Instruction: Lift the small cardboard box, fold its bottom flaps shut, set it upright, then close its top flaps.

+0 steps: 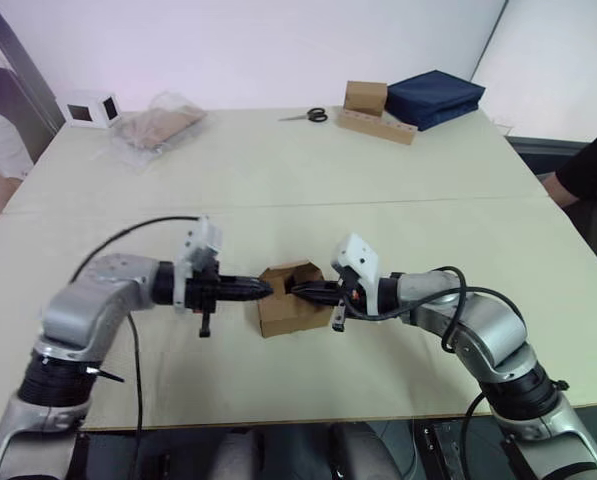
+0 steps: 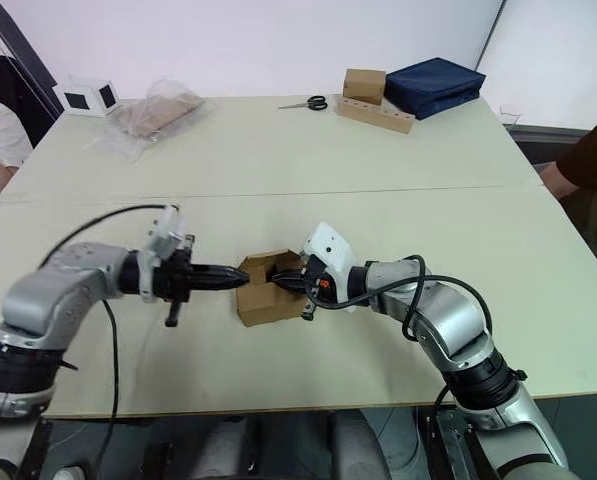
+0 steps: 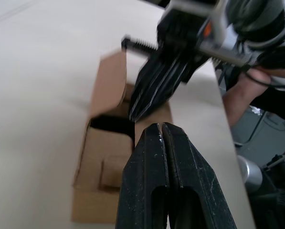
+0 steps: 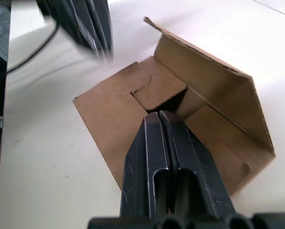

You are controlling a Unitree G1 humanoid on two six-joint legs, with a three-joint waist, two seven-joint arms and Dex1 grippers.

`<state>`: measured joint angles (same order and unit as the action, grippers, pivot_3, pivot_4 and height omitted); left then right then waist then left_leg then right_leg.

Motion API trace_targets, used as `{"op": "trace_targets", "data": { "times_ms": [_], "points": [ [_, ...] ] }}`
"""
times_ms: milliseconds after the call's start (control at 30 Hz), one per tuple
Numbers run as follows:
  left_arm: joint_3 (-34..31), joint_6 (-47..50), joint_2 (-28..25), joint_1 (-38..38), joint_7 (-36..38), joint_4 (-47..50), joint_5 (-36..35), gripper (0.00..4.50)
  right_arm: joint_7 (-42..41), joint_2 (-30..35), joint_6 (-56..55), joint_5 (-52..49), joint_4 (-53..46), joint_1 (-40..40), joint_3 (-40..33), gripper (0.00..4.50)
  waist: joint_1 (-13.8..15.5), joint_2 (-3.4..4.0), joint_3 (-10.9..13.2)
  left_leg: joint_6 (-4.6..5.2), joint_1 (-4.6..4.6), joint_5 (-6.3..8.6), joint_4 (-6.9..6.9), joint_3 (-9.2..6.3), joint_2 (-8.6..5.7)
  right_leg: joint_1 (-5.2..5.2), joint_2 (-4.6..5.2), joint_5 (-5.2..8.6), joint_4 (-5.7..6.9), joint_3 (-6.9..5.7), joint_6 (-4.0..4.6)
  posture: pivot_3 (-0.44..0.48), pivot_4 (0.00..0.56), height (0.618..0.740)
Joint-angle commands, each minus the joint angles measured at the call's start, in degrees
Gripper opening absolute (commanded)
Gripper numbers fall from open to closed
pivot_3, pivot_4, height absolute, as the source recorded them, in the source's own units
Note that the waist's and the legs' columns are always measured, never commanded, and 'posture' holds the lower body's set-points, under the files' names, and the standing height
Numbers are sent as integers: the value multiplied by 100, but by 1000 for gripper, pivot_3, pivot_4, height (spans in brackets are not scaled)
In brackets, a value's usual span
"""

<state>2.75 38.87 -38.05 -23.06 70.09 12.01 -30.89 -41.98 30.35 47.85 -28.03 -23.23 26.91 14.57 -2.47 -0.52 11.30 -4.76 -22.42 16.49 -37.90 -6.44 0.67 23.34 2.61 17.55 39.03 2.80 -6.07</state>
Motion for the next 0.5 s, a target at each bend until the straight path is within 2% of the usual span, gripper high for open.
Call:
{"op": "trace_targets", "data": {
  "times_ms": [33,233,500],
  "points": [
    [65,-186,120,33,-252,68,55,46,11,20,54,-111,-230,63,-220,0,1,0,0,0,0,0,0,0,0,0,0,0,0,0,0,0,150,740],
    [241,-389,276,155,-478,-1,220,46,13,63,146,-156,-326,86,-325,0,2,0,0,0,0,0,0,1,0,0,1,0,0,0,0,0,150,740],
    [236,-324,262,166,-614,151,89,46,-145,382,546,-884,-424,758,-1316,0,4,0,0,0,0,0,0,1,-1,-1,1,0,0,0,0,0,150,740]
  ]
}}
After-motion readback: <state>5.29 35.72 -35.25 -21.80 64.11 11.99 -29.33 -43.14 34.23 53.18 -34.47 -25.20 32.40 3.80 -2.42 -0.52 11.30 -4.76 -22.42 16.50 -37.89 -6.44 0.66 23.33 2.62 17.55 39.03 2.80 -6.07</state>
